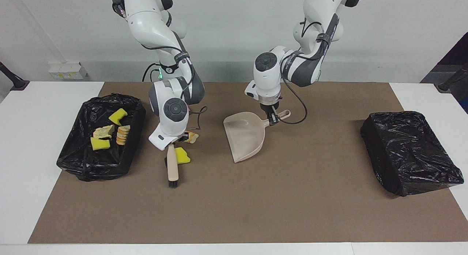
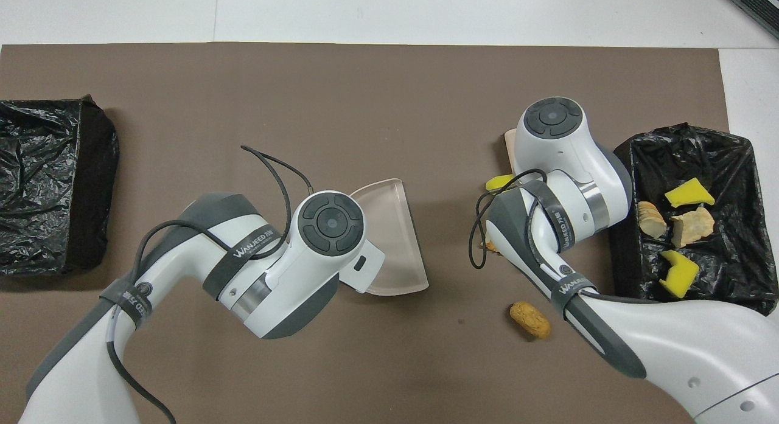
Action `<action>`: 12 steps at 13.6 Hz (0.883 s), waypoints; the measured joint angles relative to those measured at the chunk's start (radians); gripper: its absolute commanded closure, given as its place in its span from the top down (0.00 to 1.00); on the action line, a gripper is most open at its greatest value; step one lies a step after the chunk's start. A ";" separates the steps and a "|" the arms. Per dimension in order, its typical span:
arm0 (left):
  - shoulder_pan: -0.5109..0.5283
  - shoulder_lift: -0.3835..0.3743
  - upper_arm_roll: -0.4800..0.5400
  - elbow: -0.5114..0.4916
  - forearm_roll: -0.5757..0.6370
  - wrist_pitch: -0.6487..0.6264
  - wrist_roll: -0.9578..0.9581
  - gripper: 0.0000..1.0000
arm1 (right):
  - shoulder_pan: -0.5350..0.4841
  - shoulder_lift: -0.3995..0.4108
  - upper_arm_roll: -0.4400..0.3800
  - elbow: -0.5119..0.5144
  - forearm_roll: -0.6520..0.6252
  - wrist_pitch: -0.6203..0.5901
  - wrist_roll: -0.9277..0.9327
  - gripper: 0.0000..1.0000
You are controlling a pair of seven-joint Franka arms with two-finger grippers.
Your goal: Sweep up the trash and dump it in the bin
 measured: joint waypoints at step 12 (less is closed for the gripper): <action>0.000 -0.050 -0.019 -0.065 -0.004 0.010 -0.055 0.00 | 0.110 -0.026 0.037 -0.010 0.689 0.045 -0.098 0.00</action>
